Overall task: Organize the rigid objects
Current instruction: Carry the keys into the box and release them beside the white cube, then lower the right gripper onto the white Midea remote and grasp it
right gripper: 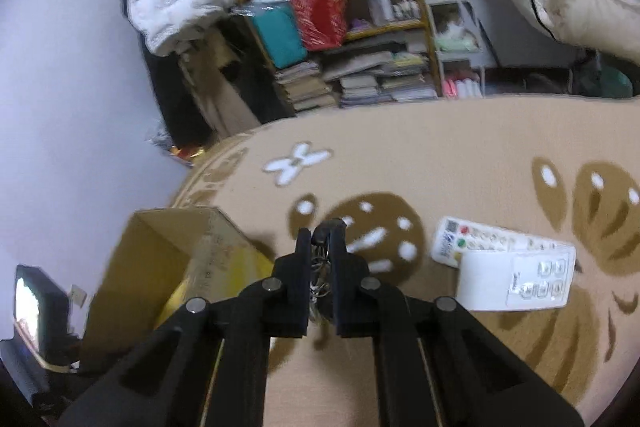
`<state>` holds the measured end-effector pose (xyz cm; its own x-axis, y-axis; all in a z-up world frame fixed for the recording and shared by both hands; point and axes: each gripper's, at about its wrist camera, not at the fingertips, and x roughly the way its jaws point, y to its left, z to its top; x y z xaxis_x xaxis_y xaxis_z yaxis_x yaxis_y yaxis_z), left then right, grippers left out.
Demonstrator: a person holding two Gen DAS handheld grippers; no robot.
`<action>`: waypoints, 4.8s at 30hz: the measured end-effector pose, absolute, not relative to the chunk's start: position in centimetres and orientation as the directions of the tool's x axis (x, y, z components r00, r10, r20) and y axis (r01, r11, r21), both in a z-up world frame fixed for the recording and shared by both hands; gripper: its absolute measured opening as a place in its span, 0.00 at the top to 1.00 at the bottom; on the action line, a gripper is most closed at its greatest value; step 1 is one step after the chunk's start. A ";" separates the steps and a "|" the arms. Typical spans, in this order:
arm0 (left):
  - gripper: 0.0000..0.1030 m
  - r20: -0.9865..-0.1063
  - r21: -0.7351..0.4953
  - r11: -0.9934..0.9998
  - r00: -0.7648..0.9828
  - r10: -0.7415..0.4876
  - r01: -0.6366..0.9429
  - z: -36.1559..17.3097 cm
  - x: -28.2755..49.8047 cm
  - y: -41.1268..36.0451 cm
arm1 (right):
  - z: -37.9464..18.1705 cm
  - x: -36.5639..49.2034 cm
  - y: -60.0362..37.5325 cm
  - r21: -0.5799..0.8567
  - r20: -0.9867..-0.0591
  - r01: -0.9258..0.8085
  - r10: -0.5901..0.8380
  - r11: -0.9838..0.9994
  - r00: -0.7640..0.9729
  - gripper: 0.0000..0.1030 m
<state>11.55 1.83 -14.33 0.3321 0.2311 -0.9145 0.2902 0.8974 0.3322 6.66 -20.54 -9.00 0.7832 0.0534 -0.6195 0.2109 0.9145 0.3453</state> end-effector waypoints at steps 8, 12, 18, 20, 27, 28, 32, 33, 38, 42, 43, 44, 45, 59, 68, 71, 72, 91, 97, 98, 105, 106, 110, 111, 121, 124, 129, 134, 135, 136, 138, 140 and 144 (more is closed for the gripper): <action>0.79 -0.917 0.323 0.902 0.329 0.224 0.286 -14.3 11.7 1.9 | -4.5 5.8 -16.3 0.325 -0.530 0.084 0.108 0.942 0.841 0.91; 0.79 -0.919 0.318 0.904 0.327 0.221 0.285 -14.2 11.8 2.0 | -1.3 4.7 -14.0 0.302 -0.452 -0.008 0.151 0.953 0.879 0.91; 0.79 -0.919 0.317 0.905 0.326 0.219 0.285 -14.2 11.8 2.1 | 0.4 3.9 -10.9 0.288 -0.419 -0.106 0.225 0.952 0.880 0.91; 0.79 -0.920 0.314 0.906 0.326 0.217 0.284 -14.2 11.8 2.2 | -0.3 4.3 -10.0 0.281 -0.440 -0.120 0.239 0.952 0.866 0.91; 0.79 -0.921 0.309 0.908 0.326 0.212 0.282 -14.2 11.8 2.4 | -4.8 6.1 -8.8 0.269 -0.565 -0.115 0.253 0.956 0.785 0.91; 0.79 -0.922 0.308 0.909 0.326 0.211 0.282 -14.2 11.9 2.4 | -5.3 6.4 -8.7 0.261 -0.584 -0.109 0.247 0.959 0.773 0.91; 0.79 -0.923 0.305 0.910 0.324 0.209 0.281 -14.2 11.9 2.5 | -6.9 6.8 -8.6 0.238 -0.626 -0.095 0.227 0.967 0.746 0.91; 0.79 -0.923 0.304 0.910 0.325 0.208 0.281 -14.3 11.9 2.5 | -7.1 6.8 -8.6 0.236 -0.630 -0.092 0.224 0.967 0.744 0.91; 0.79 -0.922 0.307 0.909 0.326 0.210 0.282 -14.5 11.9 2.4 | -7.5 6.9 -9.0 0.217 -0.638 -0.070 0.196 0.974 0.744 0.91; 0.79 -0.922 0.307 0.909 0.326 0.211 0.282 -14.5 11.9 2.4 | -7.2 6.8 -9.7 0.228 -0.633 -0.045 0.183 0.973 0.752 0.90; 0.79 -0.921 0.308 0.909 0.326 0.211 0.282 -14.5 11.9 2.4 | -7.1 6.7 -9.9 0.232 -0.628 -0.037 0.179 0.972 0.757 0.88; 0.79 -0.921 0.308 0.909 0.326 0.211 0.282 -14.5 11.9 2.4 | -7.0 6.7 -10.2 0.234 -0.624 -0.027 0.172 0.972 0.762 0.86; 0.79 -0.921 0.307 0.909 0.327 0.210 0.283 -14.5 11.8 2.4 | -6.9 6.7 -10.6 0.232 -0.623 -0.018 0.163 0.972 0.765 0.77; 0.79 -0.920 0.312 0.906 0.328 0.213 0.286 -14.4 11.7 2.3 | -8.5 6.7 -19.7 0.186 -0.677 0.304 -0.103 0.934 0.729 0.10; 0.79 -0.918 0.321 0.902 0.330 0.221 0.289 -14.4 11.7 2.1 | -13.7 6.5 -26.1 0.264 -0.776 0.466 -0.100 0.844 0.622 0.08; 0.79 -0.918 0.321 0.901 0.330 0.220 0.291 -14.4 11.6 2.0 | -15.2 6.4 -27.3 0.281 -0.812 0.516 -0.086 0.810 0.577 0.08; 0.79 -0.918 0.321 0.902 0.330 0.221 0.290 -14.4 11.6 2.0 | -15.6 6.4 -27.6 0.285 -0.824 0.529 -0.079 0.799 0.561 0.08; 0.79 -0.914 0.334 0.895 0.335 0.230 0.296 -14.5 11.4 1.8 | -18.1 3.3 -31.6 0.299 -0.886 0.712 -0.092 0.635 0.454 0.08; 0.79 -0.913 0.336 0.894 0.336 0.232 0.298 -14.4 11.3 1.8 | -18.3 2.7 -33.0 0.394 -0.861 0.725 -0.050 0.565 0.507 0.08; 0.79 -0.913 0.337 0.893 0.336 0.232 0.298 -14.4 11.3 1.8 | -18.3 2.6 -33.2 0.407 -0.856 0.729 -0.049 0.551 0.515 0.08; 0.79 -0.911 0.343 0.889 0.340 0.236 0.303 -14.4 11.2 1.6 | -18.3 2.7 -34.0 0.412 -0.854 0.768 -0.085 0.490 0.513 0.08; 0.79 -0.911 0.343 0.889 0.339 0.236 0.302 -14.4 11.2 1.6 | -18.3 2.9 -34.0 0.401 -0.859 0.771 -0.091 0.494 0.505 0.08; 0.79 -0.910 0.346 0.888 0.340 0.238 0.303 -14.4 11.2 1.6 | -18.2 4.1 -33.7 0.358 -0.872 0.783 -0.118 0.509 0.475 0.06; 0.79 -0.909 0.347 0.887 0.340 0.239 0.304 -14.5 11.2 1.5 | -18.2 4.3 -33.6 0.350 -0.874 0.784 -0.123 0.513 0.470 0.06; 0.78 -0.909 0.348 0.887 0.341 0.240 0.304 -14.5 11.2 1.4 | -18.2 4.0 -33.7 0.371 -0.865 0.773 -0.111 0.515 0.489 0.26; 0.78 -0.909 0.349 0.886 0.341 0.241 0.305 -14.5 11.2 1.4 | -18.2 4.0 -33.5 0.374 -0.865 0.768 -0.103 0.520 0.491 0.32; 0.78 -0.909 0.348 0.887 0.340 0.241 0.304 -14.5 11.2 1.4 | -18.1 3.8 -32.7 0.399 -0.858 0.755 -0.080 0.520 0.508 0.45; 0.78 -0.909 0.348 0.887 0.340 0.240 0.303 -14.5 11.2 1.4 | -18.1 3.6 -31.5 0.440 -0.837 0.723 -0.050 0.533 0.546 0.47; 0.78 -0.909 0.348 0.887 0.340 0.240 0.303 -14.5 11.2 1.4 | -18.0 3.7 -31.1 0.442 -0.834 0.719 -0.049 0.536 0.549 0.47; 0.78 -0.909 0.348 0.887 0.341 0.240 0.304 -14.5 11.2 1.4 | -18.0 3.8 -30.8 0.445 -0.832 0.714 -0.045 0.541 0.553 0.47; 0.78 -0.909 0.349 0.887 0.341 0.240 0.304 -14.5 11.2 1.4 | -17.8 3.8 -30.4 0.446 -0.831 0.702 -0.036 0.555 0.556 0.48; 0.78 -0.910 0.347 0.888 0.339 0.239 0.303 -14.5 11.2 1.4 | -17.5 3.9 -29.8 0.453 -0.826 0.687 -0.024 0.569 0.564 0.48; 0.78 -0.909 0.349 0.887 0.341 0.240 0.304 -14.5 11.2 1.4 | -16.7 4.4 -28.4 0.447 -0.817 0.648 -0.014 0.617 0.577 0.48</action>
<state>11.22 1.38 -14.51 0.3409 0.2404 -0.9088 0.3038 0.8867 0.3485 4.40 -28.42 -16.71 0.5768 -0.0144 -0.8168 0.6479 0.6170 0.4467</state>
